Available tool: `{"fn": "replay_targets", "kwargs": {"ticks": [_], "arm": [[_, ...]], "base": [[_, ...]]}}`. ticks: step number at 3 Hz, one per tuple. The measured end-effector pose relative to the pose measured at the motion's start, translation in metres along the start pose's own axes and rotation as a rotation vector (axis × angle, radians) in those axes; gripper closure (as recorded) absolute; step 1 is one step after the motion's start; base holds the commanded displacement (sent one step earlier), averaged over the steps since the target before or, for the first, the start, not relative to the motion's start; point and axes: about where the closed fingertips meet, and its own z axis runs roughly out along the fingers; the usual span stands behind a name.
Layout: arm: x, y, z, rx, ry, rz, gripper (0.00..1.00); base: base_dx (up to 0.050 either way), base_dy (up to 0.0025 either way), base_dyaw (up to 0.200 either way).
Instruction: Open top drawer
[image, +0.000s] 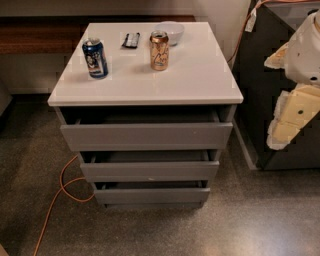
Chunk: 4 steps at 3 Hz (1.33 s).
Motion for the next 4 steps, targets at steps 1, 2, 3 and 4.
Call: {"fn": "replay_targets", "kwargs": {"ticks": [1, 2, 3, 4], "arm": [[0.000, 0.000, 0.000, 0.000, 0.000, 0.000, 0.00], [0.000, 0.000, 0.000, 0.000, 0.000, 0.000, 0.00], [-0.012, -0.004, 0.023, -0.019, -0.048, -0.010, 0.00], [-0.027, -0.008, 0.059, -0.049, -0.118, -0.029, 0.00]], "base": [[-0.050, 0.00000, 0.000], [0.000, 0.00000, 0.000], [0.000, 0.00000, 0.000], [0.000, 0.00000, 0.000]]}}
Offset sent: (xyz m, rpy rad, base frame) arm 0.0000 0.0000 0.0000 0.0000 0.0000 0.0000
